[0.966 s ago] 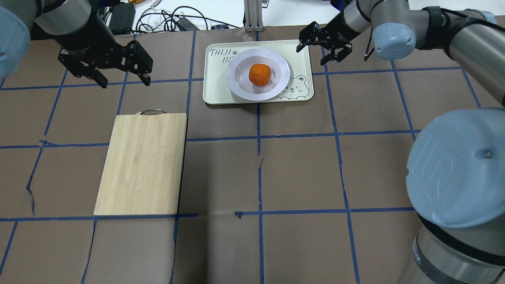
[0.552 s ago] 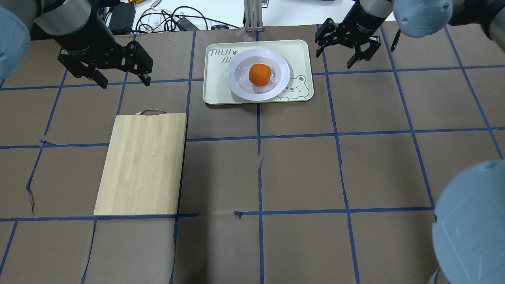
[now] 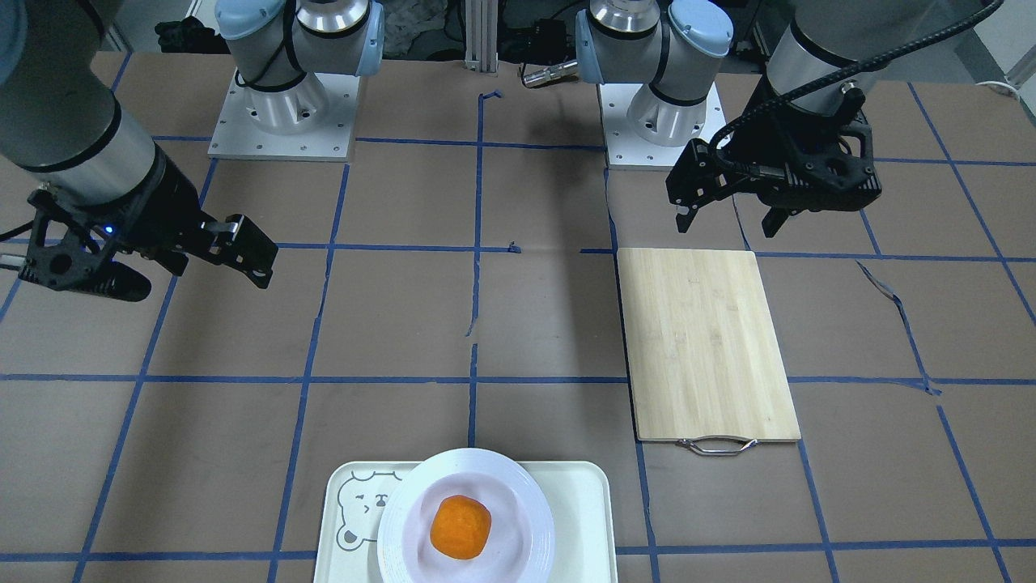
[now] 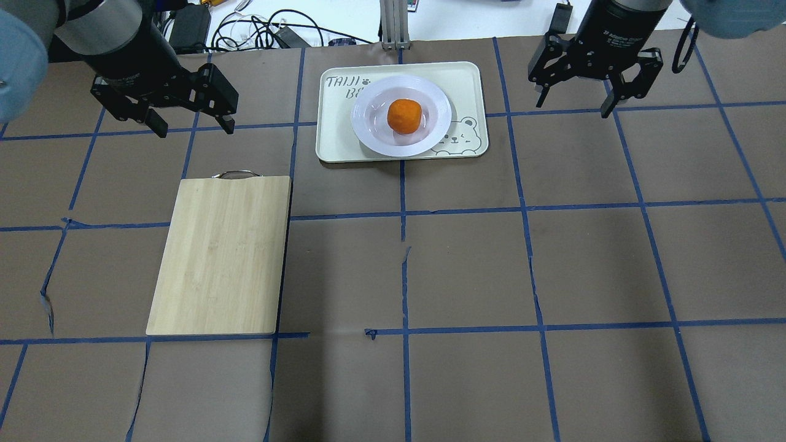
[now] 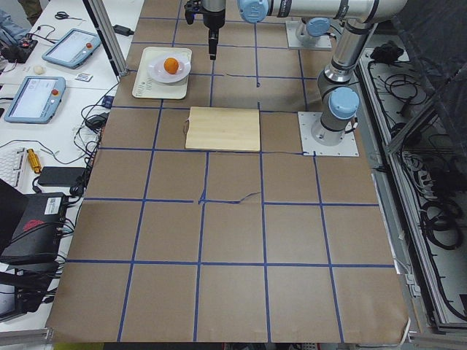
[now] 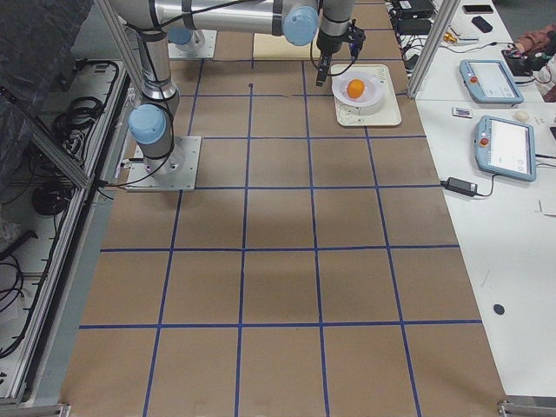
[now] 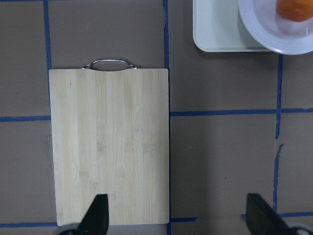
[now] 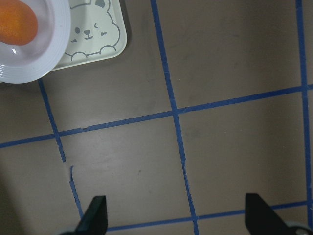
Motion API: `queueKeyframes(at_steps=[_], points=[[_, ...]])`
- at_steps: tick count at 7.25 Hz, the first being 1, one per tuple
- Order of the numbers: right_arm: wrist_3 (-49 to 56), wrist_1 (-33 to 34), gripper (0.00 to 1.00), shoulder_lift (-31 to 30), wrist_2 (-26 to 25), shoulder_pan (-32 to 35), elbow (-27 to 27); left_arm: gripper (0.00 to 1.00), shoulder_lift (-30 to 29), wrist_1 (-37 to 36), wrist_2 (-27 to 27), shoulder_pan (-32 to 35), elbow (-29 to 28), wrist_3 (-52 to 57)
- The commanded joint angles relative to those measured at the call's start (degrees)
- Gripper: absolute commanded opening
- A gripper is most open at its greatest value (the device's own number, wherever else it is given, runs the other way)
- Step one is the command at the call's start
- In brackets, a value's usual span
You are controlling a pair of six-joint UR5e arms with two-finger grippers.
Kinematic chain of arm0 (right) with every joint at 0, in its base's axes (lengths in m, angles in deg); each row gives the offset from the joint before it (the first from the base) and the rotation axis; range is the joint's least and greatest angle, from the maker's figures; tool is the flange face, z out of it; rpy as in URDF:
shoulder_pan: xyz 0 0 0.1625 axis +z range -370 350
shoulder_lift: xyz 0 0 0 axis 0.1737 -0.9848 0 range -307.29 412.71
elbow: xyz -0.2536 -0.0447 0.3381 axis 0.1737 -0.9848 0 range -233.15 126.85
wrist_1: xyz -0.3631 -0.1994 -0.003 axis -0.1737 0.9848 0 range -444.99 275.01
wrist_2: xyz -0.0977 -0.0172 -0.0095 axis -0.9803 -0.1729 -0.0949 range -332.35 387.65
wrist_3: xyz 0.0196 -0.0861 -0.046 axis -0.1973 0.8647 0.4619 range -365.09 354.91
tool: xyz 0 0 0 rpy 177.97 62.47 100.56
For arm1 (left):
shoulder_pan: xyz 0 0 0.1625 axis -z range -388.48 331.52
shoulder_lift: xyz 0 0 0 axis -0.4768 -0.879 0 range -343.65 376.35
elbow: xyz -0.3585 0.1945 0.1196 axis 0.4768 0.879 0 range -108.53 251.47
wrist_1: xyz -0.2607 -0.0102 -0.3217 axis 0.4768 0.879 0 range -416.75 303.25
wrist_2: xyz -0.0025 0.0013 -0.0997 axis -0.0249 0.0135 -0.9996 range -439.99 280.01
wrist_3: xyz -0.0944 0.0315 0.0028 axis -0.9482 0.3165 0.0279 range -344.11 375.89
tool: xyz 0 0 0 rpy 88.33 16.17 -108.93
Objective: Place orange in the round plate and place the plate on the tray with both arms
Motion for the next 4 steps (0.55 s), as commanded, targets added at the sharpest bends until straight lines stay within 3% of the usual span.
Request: queueKeyframes(at_steps=[1,4], points=[[-0.5,-3.2,1.0,-4.7,-2.0,0.6,0.6,1.0,0.0,0.1,0.0,-0.1,0.0,0.0],[-0.9,-4.3,1.0,-6.8,-3.5,2.9,0.9,1.0,0.0,0.1,0.0,-0.1,0.0,0.0]])
